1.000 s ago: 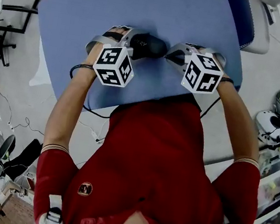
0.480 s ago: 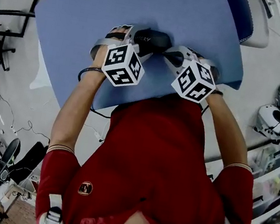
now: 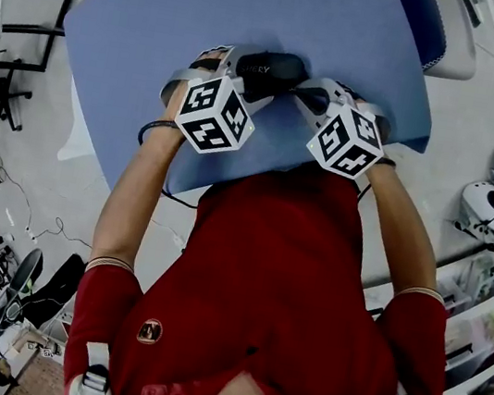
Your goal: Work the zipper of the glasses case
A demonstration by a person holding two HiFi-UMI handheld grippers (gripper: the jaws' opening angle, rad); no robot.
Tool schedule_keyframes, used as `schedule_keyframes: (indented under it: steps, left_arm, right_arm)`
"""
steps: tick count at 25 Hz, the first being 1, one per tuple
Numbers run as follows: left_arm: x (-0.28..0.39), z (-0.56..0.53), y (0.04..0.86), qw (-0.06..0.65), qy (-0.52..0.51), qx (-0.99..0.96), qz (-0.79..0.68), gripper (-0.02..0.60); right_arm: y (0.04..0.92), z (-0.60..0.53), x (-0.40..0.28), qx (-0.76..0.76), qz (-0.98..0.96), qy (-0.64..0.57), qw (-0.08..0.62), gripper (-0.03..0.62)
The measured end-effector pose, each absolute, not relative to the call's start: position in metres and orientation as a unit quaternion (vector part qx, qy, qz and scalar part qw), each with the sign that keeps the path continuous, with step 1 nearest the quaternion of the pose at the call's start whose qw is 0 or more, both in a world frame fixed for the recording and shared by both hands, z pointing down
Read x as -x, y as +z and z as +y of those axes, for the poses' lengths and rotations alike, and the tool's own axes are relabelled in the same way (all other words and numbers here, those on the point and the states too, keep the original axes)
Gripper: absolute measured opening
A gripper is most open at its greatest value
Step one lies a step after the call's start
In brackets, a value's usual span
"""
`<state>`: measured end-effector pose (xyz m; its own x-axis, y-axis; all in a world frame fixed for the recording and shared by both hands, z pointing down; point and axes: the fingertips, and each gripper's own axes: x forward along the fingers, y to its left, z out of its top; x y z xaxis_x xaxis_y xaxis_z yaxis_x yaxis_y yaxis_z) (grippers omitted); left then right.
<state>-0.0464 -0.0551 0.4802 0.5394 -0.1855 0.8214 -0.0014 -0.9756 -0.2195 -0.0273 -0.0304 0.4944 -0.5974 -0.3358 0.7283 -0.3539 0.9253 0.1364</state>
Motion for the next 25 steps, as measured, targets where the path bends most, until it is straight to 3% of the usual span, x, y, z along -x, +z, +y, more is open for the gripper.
schedule_keyframes:
  steps: [13,25]
  left_arm:
    - [0.066,-0.05,0.48,0.036,-0.473,0.88,0.024,0.305]
    - [0.064,-0.042,0.479,0.059,-0.492,0.868,0.041,0.298]
  right_arm:
    - [0.496,-0.052,-0.008,-0.185,-0.886,-0.022,0.425,-0.003]
    - [0.501,-0.097,-0.011,-0.194,-0.871,-0.047,0.449,-0.003]
